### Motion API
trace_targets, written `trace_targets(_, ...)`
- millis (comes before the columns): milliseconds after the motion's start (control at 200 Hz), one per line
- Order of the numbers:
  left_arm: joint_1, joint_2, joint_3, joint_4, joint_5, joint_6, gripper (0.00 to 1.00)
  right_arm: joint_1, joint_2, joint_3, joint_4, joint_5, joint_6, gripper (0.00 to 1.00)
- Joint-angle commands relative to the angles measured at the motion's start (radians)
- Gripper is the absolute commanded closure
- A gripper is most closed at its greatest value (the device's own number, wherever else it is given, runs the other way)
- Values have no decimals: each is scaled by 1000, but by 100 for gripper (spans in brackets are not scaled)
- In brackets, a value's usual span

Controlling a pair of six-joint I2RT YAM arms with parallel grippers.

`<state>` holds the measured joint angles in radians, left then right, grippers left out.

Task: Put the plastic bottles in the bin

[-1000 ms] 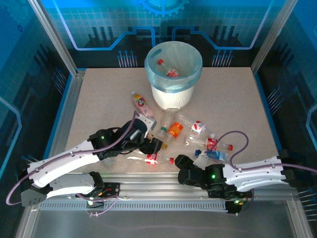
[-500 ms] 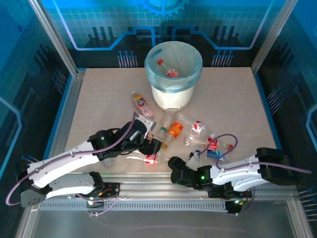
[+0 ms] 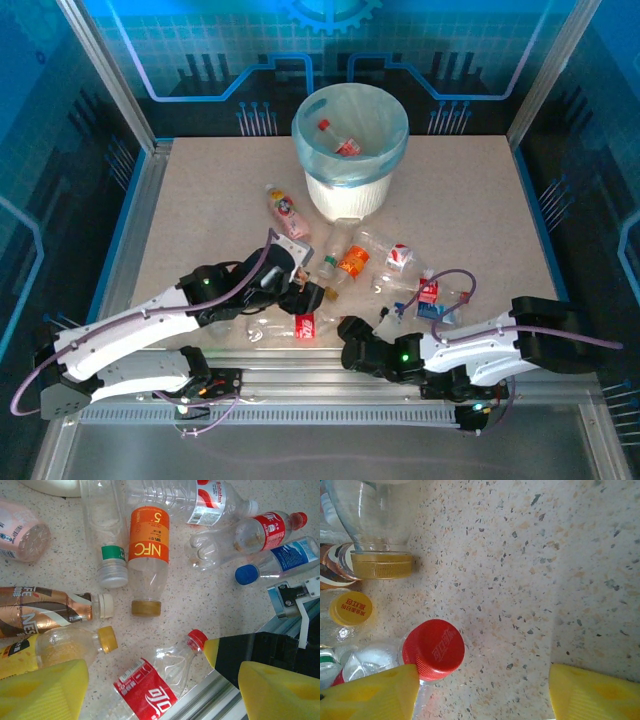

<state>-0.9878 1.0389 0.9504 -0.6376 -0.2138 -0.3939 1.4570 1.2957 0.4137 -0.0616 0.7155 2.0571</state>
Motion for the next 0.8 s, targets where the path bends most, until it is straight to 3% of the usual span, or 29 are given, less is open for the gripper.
trace_targets(0, -5, -9, -30, 31, -22, -13, 20, -54, 23, 38, 158, -17, 144, 30)
trace_targets(175, -5, -8, -95, 21, 2, -96, 22, -72, 44, 41, 211, -46, 116, 30)
trace_targets(445, -27, -11, -251, 54, 190, -219, 28, -107, 136, 86, 326, -142, 3, 30)
trace_targets(665, -71, -5, -257, -39, 210, -218, 26, -121, 132, 137, 302, -156, -87, 30)
trace_targets(795, -94, 12, -281, -91, 183, -238, 26, -169, 136, 181, 289, -236, -181, 30)
